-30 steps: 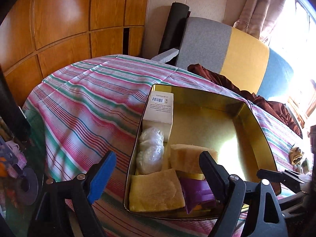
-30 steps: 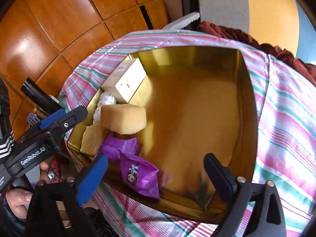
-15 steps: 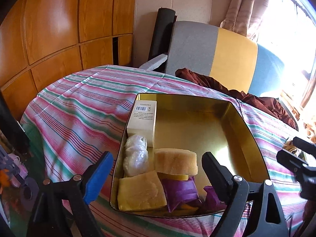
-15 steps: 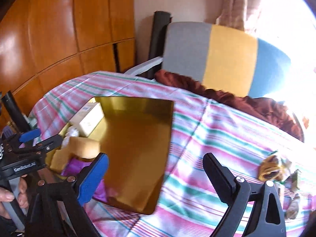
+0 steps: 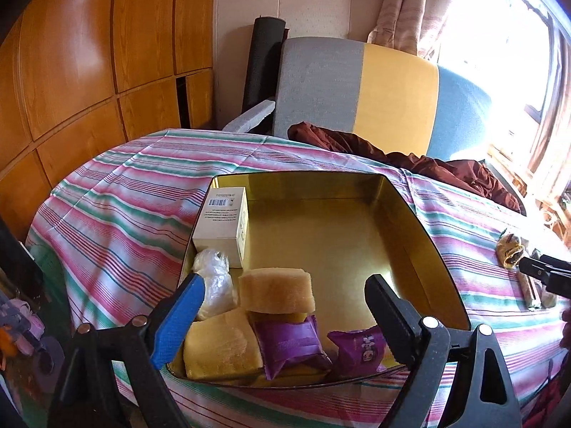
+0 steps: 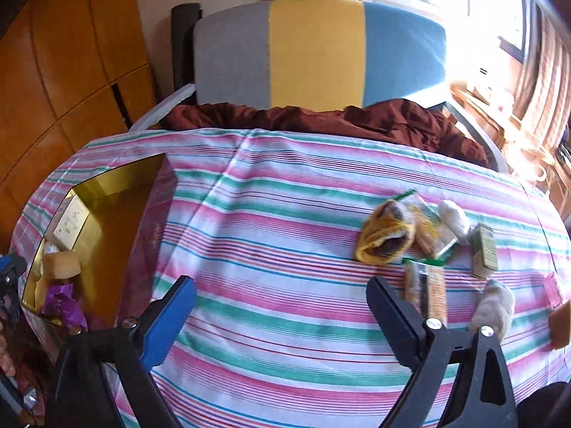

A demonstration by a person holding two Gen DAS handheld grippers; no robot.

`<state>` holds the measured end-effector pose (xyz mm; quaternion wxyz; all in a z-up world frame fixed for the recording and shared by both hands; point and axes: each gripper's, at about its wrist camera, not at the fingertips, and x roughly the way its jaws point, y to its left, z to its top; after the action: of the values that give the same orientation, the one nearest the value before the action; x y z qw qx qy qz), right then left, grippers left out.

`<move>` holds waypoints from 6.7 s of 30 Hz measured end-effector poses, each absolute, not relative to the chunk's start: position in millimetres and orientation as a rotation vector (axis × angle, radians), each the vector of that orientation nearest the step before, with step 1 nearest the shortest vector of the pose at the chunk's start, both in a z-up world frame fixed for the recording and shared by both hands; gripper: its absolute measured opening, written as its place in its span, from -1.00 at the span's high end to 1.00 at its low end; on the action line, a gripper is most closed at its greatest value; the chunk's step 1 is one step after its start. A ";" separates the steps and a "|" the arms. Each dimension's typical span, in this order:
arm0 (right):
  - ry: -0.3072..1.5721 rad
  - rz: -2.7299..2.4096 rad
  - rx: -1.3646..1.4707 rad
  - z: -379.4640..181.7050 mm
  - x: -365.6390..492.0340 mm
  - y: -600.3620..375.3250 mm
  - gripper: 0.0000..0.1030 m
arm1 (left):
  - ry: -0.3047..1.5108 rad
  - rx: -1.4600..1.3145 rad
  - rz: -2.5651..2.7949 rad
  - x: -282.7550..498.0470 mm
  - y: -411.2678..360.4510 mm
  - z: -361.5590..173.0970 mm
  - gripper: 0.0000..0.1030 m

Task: Organize objects
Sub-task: 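Move both tools back toward the items on the cloth, then grasp the cracker packet with the left gripper and lift it, then grasp the knit sock with the right gripper while the left holds the crackers, then lower the cracker packet into the gold tray and open the left gripper, then carry the beige knit sock over the gold tray and release it with the right gripper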

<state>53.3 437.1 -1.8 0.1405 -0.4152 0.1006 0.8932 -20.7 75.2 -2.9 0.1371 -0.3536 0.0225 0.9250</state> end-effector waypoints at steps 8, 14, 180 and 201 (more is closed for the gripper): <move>0.593 2.240 -0.936 16.2 116.3 569.8 -1.00 | 0.130 -0.991 2.579 -14.2 112.0 3.9 -0.78; 0.921 1.979 -0.770 -12.7 175.0 645.0 -1.00 | 0.226 -0.958 2.421 0.7 168.4 7.9 -0.78; 0.279 2.291 -1.623 -119.2 9.4 557.0 -0.11 | 0.128 -1.167 2.640 -120.5 91.5 -34.1 -0.27; 0.319 2.478 -1.614 -106.6 -10.2 504.5 -0.10 | 0.051 -1.093 2.639 -48.2 77.4 -14.2 -0.31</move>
<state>-10.2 504.5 -106.6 0.0835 -0.5409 0.1067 0.8301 -48.2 77.4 -14.2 0.1420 -0.3788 0.0175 0.9144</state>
